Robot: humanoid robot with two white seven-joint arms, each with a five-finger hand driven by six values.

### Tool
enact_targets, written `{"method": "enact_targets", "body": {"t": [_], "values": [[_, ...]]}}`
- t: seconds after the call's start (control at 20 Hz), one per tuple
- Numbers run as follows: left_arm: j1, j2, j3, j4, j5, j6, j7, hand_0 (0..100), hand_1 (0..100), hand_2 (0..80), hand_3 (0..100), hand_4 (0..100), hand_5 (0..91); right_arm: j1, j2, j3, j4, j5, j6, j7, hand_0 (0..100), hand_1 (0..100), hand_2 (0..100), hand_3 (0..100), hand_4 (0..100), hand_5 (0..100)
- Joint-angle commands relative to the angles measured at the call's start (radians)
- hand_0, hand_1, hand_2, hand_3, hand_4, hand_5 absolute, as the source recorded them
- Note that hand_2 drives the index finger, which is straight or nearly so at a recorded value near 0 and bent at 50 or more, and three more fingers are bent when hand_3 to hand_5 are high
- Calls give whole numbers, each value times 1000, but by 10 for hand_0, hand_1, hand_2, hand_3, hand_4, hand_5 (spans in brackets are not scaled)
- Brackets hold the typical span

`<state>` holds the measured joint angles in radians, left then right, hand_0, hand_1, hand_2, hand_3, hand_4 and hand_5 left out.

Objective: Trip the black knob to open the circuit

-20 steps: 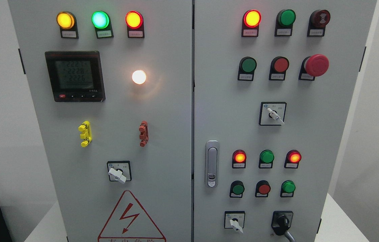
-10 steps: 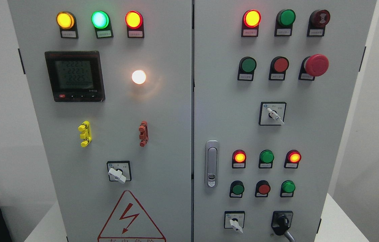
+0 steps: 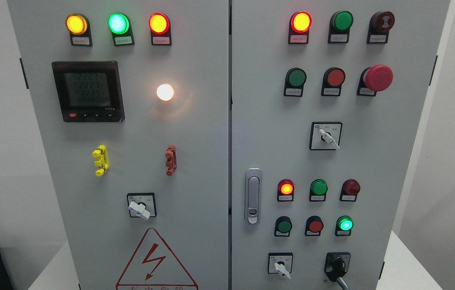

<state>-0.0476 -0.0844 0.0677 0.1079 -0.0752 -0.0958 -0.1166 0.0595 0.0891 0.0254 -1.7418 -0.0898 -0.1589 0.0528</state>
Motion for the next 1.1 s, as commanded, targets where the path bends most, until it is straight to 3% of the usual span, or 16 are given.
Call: {"method": "enact_targets", "body": {"t": [0.0, 1.05], "values": [[0, 0, 0, -25, 0, -1, 0, 120, 389, 0, 0, 0, 0, -1, 1, 16, -1, -1, -1, 1, 0, 55, 80, 1000, 1000, 990], [0, 0, 0, -25, 0, 1, 0, 120, 389, 0, 0, 0, 0, -9, 0, -4, 1, -4, 1, -1, 0, 50, 84, 1000, 1000, 989]]}}
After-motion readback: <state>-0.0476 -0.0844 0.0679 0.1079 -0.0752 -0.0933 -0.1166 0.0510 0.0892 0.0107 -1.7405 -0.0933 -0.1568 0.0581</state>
